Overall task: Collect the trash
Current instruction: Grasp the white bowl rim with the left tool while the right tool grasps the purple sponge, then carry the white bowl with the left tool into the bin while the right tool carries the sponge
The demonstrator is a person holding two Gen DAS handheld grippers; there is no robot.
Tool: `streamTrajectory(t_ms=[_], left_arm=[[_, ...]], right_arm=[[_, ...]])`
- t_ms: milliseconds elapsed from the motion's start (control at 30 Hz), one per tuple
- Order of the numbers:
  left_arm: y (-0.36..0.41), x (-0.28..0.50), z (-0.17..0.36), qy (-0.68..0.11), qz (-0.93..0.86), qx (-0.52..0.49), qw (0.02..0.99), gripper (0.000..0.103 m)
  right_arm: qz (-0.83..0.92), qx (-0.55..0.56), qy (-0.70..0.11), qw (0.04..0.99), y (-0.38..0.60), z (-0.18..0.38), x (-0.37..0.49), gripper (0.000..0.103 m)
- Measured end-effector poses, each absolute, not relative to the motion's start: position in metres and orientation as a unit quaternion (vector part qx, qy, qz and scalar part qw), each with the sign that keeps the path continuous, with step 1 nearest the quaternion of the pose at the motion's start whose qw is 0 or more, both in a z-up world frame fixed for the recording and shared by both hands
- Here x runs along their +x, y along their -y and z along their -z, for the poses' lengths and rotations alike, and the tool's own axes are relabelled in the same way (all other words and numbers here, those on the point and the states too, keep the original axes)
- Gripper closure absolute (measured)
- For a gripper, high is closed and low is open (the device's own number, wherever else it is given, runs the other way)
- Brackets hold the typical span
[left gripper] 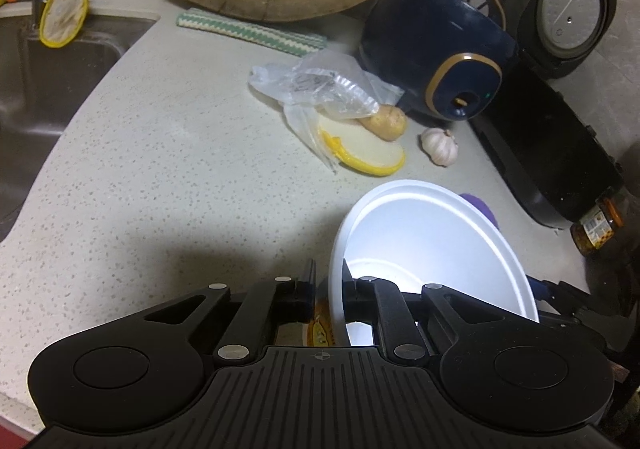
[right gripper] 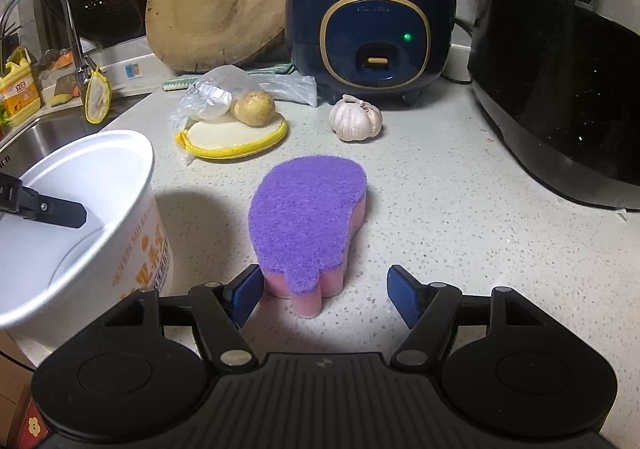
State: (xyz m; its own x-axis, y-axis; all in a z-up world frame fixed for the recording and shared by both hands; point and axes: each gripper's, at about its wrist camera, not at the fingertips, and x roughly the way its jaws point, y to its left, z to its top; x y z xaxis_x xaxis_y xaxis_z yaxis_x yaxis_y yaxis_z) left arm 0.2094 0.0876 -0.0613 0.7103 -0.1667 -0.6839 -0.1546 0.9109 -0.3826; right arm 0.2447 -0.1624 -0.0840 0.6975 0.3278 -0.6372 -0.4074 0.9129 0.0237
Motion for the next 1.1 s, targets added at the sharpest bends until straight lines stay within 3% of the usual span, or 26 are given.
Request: streamTrajectory(t_ms=[367, 800, 900, 1100], left_arm=[[-0.09, 0.197, 0.049, -0.363, -0.012, -0.195, 0.911, 0.09], [-0.088, 0.192, 0.051, -0.364, -0.026, -0.189, 0.912, 0.09], [-0.087, 0.19, 0.049, -0.363, -0.023, -0.186, 0.913, 0.09], [-0.09, 0.175, 0.043, -0.352, -0.02, -0.183, 0.918, 0.089]], right_arm=[[-0.209, -0.047, -0.297, 0.93, 0.164, 0.072, 0.243, 0.033], [-0.195, -0.068, -0.319, 0.925, 0.132, 0.075, 0.271, 0.033], [-0.203, -0.047, -0.325, 0.923, 0.136, 0.072, 0.27, 0.045], [-0.225, -0.039, -0.303, 0.925, 0.14, 0.05, 0.243, 0.045]])
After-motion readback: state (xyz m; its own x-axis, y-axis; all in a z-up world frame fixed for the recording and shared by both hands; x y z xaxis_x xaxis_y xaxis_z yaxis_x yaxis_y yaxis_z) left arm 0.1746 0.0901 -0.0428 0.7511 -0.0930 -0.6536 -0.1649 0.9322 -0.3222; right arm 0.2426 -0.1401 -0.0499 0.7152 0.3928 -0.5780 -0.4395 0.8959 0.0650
